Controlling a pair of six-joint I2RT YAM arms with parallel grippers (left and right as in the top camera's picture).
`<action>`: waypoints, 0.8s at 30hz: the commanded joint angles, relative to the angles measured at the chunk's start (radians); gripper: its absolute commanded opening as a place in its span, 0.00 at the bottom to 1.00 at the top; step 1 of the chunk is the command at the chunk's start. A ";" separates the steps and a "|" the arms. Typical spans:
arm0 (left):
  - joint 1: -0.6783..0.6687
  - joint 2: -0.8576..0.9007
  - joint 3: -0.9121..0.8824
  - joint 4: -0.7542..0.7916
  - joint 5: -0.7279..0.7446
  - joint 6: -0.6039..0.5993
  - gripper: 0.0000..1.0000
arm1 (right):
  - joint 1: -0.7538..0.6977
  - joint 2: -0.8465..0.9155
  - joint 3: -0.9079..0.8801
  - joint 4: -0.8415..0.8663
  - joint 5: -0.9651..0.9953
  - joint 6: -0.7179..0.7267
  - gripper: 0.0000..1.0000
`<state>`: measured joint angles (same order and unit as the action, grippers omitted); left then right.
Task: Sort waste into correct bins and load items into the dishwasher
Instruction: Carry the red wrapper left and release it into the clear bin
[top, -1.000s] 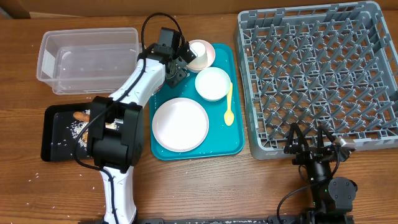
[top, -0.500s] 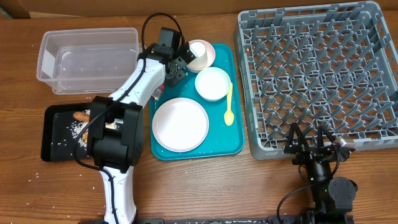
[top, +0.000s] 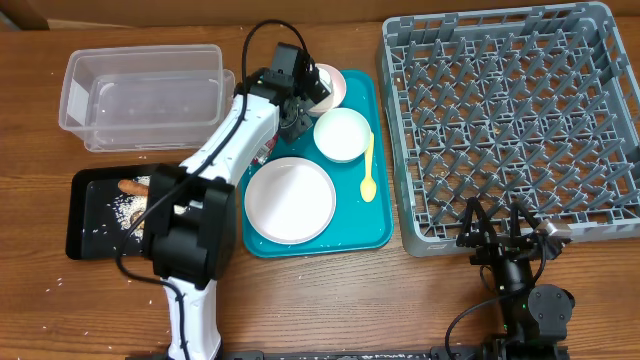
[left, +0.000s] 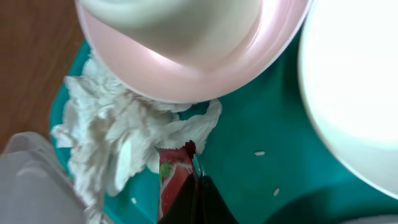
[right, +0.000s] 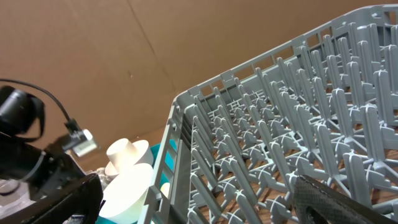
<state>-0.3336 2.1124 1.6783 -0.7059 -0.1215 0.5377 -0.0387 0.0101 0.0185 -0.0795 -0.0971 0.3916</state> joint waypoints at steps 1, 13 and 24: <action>-0.001 -0.097 0.039 0.000 -0.017 -0.087 0.04 | 0.001 -0.007 -0.010 0.005 0.006 0.002 1.00; 0.092 -0.254 0.039 0.088 -0.201 -0.430 0.04 | 0.001 -0.007 -0.010 0.005 0.006 0.002 1.00; 0.400 -0.251 0.039 0.063 -0.145 -0.948 0.06 | 0.001 -0.007 -0.010 0.005 0.006 0.002 1.00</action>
<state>-0.0124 1.8526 1.6928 -0.6365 -0.3149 -0.1894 -0.0387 0.0101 0.0185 -0.0795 -0.0967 0.3920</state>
